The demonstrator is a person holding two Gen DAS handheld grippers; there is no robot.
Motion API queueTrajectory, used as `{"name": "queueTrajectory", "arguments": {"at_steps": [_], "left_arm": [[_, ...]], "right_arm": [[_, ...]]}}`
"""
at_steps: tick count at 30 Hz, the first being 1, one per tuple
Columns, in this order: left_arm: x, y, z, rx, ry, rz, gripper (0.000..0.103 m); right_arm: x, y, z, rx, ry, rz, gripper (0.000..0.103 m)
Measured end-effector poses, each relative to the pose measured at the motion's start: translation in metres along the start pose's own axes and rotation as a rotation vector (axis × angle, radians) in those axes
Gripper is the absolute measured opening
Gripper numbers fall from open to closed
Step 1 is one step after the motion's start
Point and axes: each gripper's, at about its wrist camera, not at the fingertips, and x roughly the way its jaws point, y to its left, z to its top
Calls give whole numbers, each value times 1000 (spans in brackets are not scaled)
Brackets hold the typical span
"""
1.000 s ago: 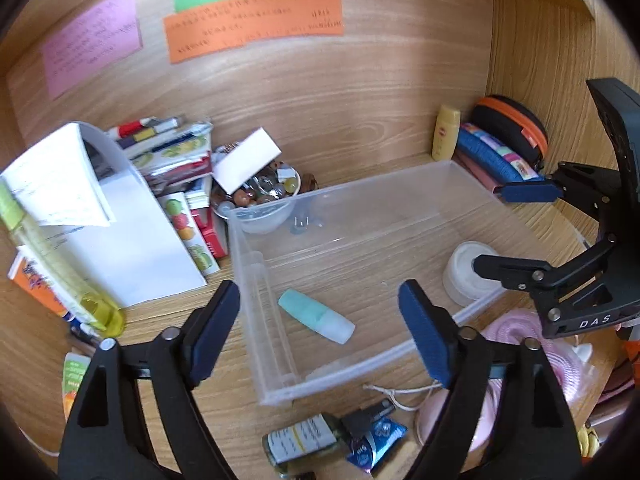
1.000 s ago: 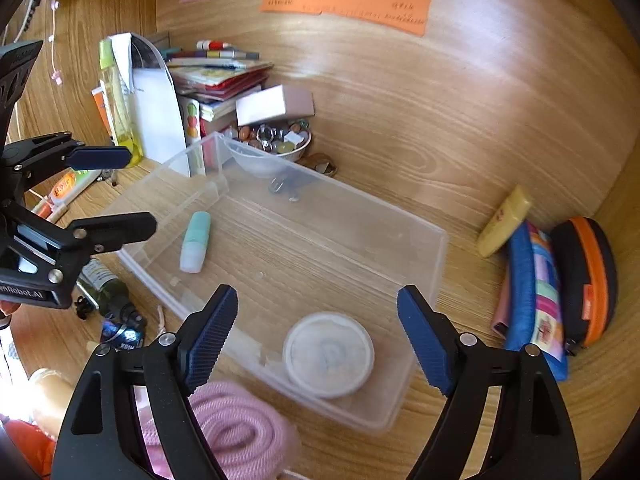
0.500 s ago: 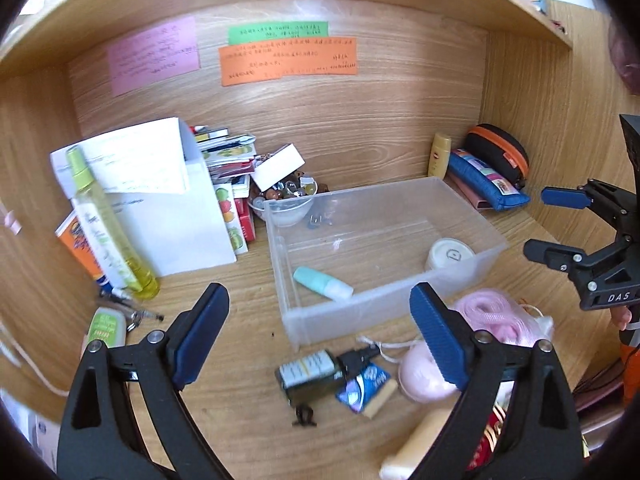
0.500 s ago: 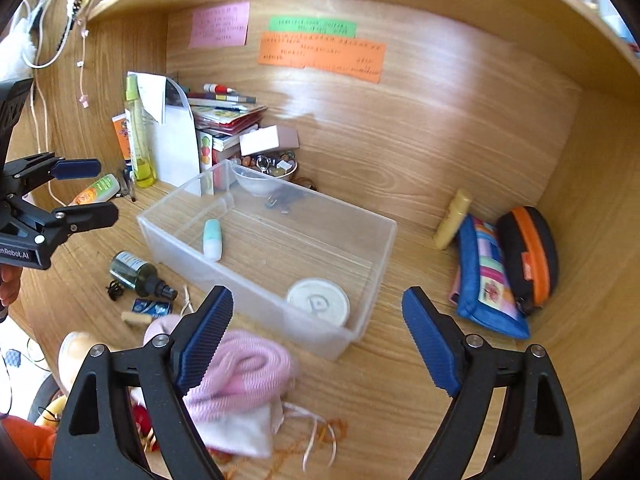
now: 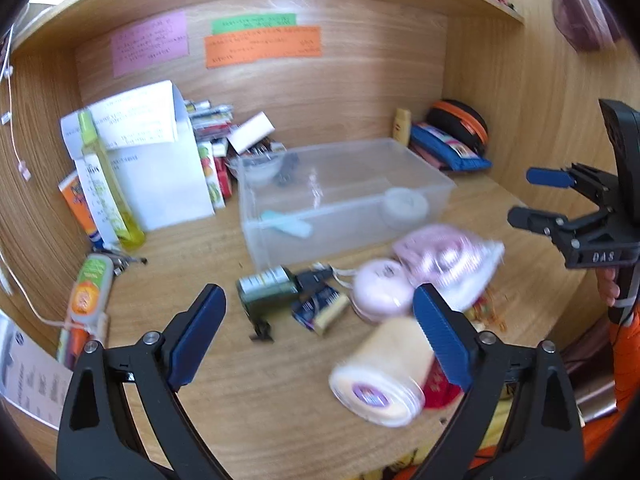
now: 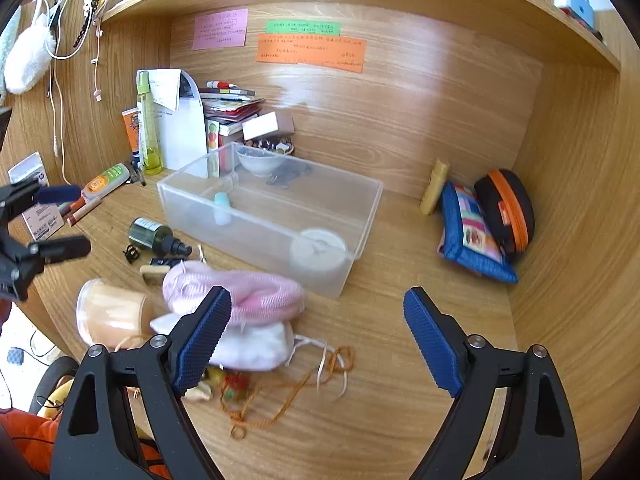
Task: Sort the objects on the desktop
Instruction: 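Move both grippers back toward the remaining items on the desk, then grasp the cream jar with the left gripper while the right grasps the pink rope bag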
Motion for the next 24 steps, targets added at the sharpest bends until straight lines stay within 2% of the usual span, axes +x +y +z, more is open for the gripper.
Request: {"name": "queueTrajectory", "arguments": {"at_steps": [8, 16, 24], "left_arm": [[11, -11, -29, -34, 83, -116, 96], [35, -17, -52, -65, 171, -168, 96], [57, -10, -62, -120, 226, -211, 96]], "right_arm": [[-5, 2, -19, 15, 26, 15, 87], [0, 12, -24, 5, 44, 62, 88], [30, 32, -22, -46, 97, 108, 90]]}}
